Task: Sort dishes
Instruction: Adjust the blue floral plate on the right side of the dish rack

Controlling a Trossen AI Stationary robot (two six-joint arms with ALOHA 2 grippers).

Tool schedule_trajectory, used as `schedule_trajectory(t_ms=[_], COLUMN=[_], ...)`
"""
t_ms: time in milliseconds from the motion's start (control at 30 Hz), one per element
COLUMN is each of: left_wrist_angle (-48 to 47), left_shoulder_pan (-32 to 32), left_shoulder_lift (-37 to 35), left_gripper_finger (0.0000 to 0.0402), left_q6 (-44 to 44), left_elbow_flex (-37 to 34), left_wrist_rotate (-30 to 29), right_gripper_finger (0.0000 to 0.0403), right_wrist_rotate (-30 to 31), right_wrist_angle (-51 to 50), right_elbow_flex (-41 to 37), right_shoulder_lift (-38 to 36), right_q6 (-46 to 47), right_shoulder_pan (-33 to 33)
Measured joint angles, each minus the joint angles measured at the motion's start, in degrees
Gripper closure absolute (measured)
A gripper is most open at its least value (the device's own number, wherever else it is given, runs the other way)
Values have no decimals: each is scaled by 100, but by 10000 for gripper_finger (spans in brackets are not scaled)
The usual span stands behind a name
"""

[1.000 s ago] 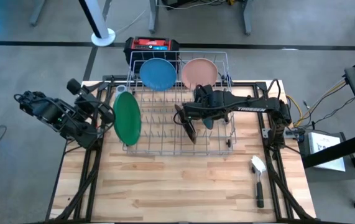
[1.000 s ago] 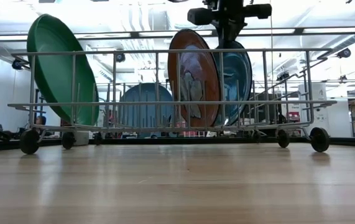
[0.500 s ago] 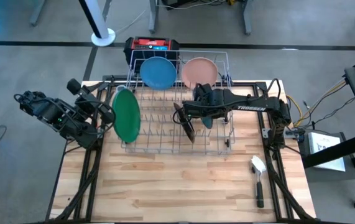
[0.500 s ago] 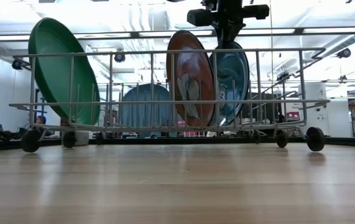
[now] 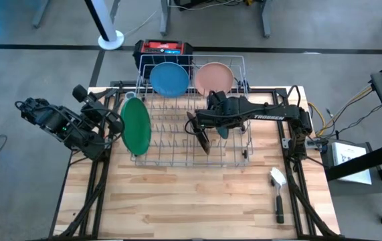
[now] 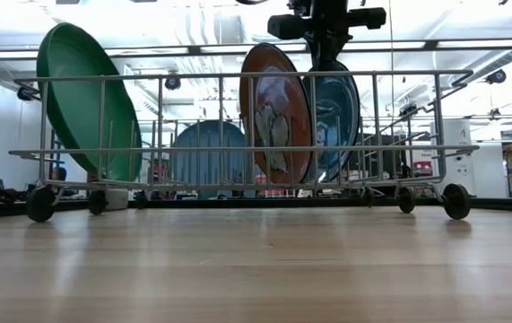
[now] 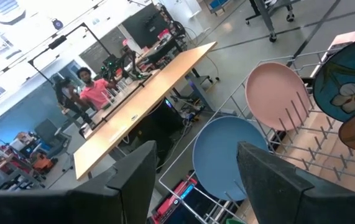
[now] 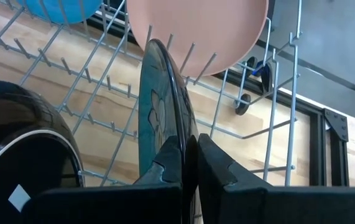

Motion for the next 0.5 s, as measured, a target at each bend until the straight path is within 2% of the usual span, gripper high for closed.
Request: schedule_trajectory(t_ms=[500], left_wrist_angle=[1], left_shoulder_pan=[-2], left_shoulder_lift=[80], left_gripper_finger=[191], left_q6=[-77], left_elbow_flex=[0], left_wrist_rotate=[85], right_gripper_finger=[402], right_wrist_rotate=[-184], right_wrist_angle=[9], right_elbow_flex=[144], right_shoulder_lift=[9], right_q6=[-243], right_shoulder_pan=[-179])
